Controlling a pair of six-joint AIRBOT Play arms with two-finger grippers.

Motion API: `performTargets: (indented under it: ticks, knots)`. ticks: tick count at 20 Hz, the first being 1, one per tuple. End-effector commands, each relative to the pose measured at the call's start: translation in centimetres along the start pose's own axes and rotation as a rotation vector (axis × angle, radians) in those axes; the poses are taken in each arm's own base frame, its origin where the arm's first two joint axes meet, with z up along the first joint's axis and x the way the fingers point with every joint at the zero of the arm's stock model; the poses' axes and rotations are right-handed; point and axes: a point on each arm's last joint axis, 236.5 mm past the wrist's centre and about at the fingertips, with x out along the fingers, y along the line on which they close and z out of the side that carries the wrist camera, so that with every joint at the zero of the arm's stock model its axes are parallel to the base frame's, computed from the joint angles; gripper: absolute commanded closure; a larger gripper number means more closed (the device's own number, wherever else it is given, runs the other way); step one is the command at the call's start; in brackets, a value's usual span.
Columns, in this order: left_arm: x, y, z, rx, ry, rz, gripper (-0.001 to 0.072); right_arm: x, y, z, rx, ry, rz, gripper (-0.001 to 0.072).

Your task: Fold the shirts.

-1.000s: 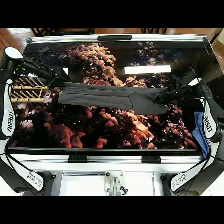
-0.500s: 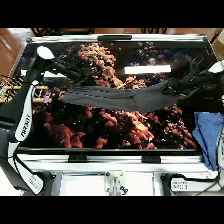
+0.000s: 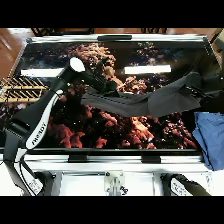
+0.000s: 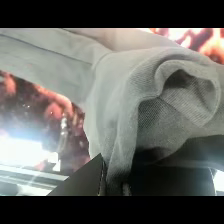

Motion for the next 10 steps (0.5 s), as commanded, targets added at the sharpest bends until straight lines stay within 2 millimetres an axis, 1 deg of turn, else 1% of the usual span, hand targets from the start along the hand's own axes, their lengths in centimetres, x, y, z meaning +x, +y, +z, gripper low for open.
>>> performTargets:
  ticks: [1,4,6,7,8,9,10]
  knots:
    - [5.6,-3.6,-1.0,0.016,-0.015,-0.030,0.0675,-3.0,1.3,-1.6,0.032,-0.040,-0.013,0.0641]
    - [10.7,-7.5,-1.8,0.009,-0.045,-0.109,0.0675,-4.6,2.3,-3.4,0.044,-0.030,-0.008,0.0641]
    - [13.8,-9.2,-3.6,-0.026,-0.009,-0.163,0.0675,-5.8,2.8,-4.1,0.049,-0.053,-0.011,0.0641]
    - [15.0,-9.7,-4.6,-0.049,0.018,-0.189,0.0675,-6.2,3.0,-4.2,0.048,-0.068,-0.011,0.0641]
    - [15.9,-10.2,-5.3,-0.053,0.035,-0.211,0.0675,-6.4,3.0,-4.3,0.046,-0.075,-0.015,0.0641]
    - [16.4,-10.2,-5.3,-0.037,0.032,-0.222,0.0675,-6.5,3.0,-4.3,0.046,-0.076,-0.017,0.0641]
    - [16.3,-9.6,-5.1,-0.023,0.024,-0.207,0.0676,-6.4,3.0,-4.4,0.046,-0.073,-0.017,0.0641]
